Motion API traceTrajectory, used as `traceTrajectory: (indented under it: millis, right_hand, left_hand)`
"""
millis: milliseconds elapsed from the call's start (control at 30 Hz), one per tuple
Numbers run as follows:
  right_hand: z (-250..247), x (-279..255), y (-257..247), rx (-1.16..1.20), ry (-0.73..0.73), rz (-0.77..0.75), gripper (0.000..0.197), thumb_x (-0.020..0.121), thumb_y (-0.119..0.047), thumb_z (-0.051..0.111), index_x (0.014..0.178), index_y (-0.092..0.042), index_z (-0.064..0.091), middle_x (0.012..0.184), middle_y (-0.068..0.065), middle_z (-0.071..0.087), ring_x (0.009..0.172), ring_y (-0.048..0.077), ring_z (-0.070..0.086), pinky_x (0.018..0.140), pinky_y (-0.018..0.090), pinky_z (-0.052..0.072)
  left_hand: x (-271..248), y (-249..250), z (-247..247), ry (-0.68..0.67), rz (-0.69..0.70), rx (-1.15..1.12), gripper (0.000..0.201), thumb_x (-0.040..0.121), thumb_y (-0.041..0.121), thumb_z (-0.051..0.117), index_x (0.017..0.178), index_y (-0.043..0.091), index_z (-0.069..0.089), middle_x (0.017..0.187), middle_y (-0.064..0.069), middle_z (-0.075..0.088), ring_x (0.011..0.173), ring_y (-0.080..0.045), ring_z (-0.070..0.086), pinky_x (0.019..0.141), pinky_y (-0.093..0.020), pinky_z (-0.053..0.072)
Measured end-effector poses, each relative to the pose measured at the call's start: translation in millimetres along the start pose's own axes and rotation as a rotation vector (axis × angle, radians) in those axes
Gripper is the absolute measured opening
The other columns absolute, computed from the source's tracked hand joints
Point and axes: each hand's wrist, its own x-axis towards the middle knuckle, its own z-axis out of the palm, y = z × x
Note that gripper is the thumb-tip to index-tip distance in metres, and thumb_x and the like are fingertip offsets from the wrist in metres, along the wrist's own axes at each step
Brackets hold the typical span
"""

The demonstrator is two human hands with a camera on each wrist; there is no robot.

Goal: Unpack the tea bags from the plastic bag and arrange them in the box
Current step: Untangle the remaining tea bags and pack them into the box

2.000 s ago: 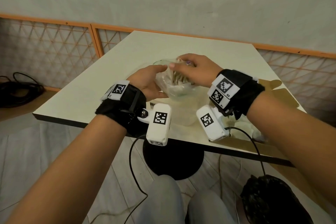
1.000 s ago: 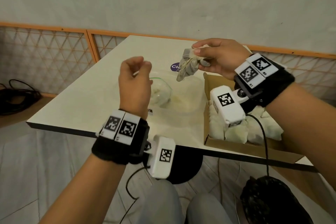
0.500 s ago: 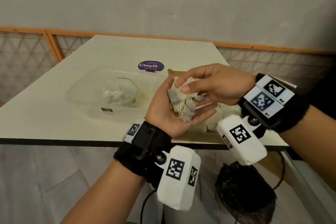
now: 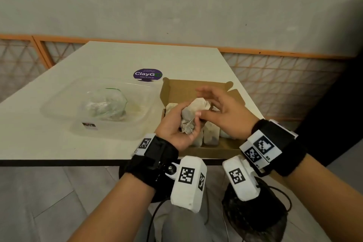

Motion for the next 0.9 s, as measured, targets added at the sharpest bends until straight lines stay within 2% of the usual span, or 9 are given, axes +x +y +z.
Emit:
traceTrajectory:
  millis: [133,200,267,367,433,533,633,767,900]
  right_hand:
    - [-1,-12,11,0.192,0.17,-0.031,0.054,0.08,-0.011,0.068,0.124,-0.031,0.045,0.131,-0.006,0.05,0.12,0.004,0.051,0.098,0.022,0.045]
    - [2,-19,23,0.228,0.293,-0.051,0.044,0.079,-0.015,0.069,0.116,-0.032,0.052,0.12,-0.008,0.057,0.107,0.004,0.059,0.092,0.024,0.048]
    - [10,-24,33,0.286,0.374,-0.033,0.035,0.077,-0.017,0.07,0.107,-0.031,0.058,0.106,-0.005,0.061,0.092,0.008,0.062,0.085,0.027,0.05]
    - [20,-25,41,0.331,0.405,-0.013,0.029,0.076,-0.019,0.071,0.102,-0.028,0.062,0.09,-0.002,0.061,0.086,0.016,0.058,0.083,0.033,0.048]
    - [23,-23,42,0.333,0.404,-0.029,0.027,0.074,-0.024,0.072,0.099,-0.029,0.063,0.083,-0.006,0.061,0.084,0.016,0.057,0.086,0.035,0.048]
    - [23,-21,44,0.356,0.43,-0.055,0.022,0.075,-0.024,0.072,0.094,-0.029,0.065,0.081,-0.002,0.06,0.082,0.019,0.055,0.085,0.037,0.048]
    - [22,-22,46,0.369,0.484,-0.07,0.013,0.078,-0.015,0.07,0.083,-0.027,0.069,0.081,0.002,0.064,0.08,0.017,0.056,0.081,0.031,0.049]
    - [19,-22,49,0.446,0.517,-0.044,0.017,0.079,-0.007,0.067,0.075,-0.024,0.069,0.072,-0.013,0.068,0.073,0.002,0.059,0.069,0.017,0.05]
    - [17,-20,52,0.558,0.529,0.005,0.014,0.084,-0.008,0.063,0.079,-0.02,0.066,0.077,-0.008,0.068,0.076,0.01,0.059,0.064,0.022,0.048]
  left_hand:
    - [0,3,-2,-0.009,0.041,-0.004,0.027,0.091,0.024,0.052,0.11,0.007,0.062,0.086,-0.011,0.069,0.06,-0.019,0.067,0.042,-0.017,0.05]
    - [1,4,-4,-0.001,0.075,0.044,0.026,0.089,0.025,0.055,0.106,0.009,0.066,0.091,-0.009,0.07,0.067,-0.018,0.067,0.042,-0.017,0.05]
    - [2,3,-5,0.024,0.124,0.091,0.021,0.088,0.026,0.058,0.093,0.01,0.07,0.088,-0.008,0.071,0.066,-0.017,0.067,0.043,-0.017,0.05]
    - [3,-1,-4,0.043,0.232,0.185,0.015,0.09,0.025,0.058,0.089,0.015,0.069,0.08,-0.005,0.072,0.061,-0.013,0.067,0.044,-0.016,0.051]
    - [6,-5,-3,0.046,0.325,0.286,0.012,0.091,0.021,0.057,0.088,0.015,0.067,0.077,-0.004,0.07,0.058,-0.011,0.066,0.044,-0.017,0.049]
    - [9,-12,-2,0.039,0.412,0.442,0.013,0.093,0.017,0.055,0.099,0.009,0.063,0.079,-0.008,0.065,0.058,-0.011,0.063,0.045,-0.018,0.047]
    - [11,-15,-4,0.021,0.43,0.522,0.013,0.092,0.017,0.057,0.096,0.007,0.064,0.079,-0.01,0.061,0.061,-0.012,0.06,0.048,-0.02,0.047]
    - [8,-17,-3,-0.053,0.411,0.573,0.024,0.08,0.02,0.064,0.099,0.005,0.062,0.079,-0.008,0.065,0.065,-0.014,0.064,0.053,-0.022,0.051]
    - [5,-16,-2,-0.048,0.364,0.58,0.006,0.088,0.007,0.06,0.091,0.01,0.063,0.074,-0.001,0.068,0.06,-0.008,0.065,0.046,-0.018,0.049]
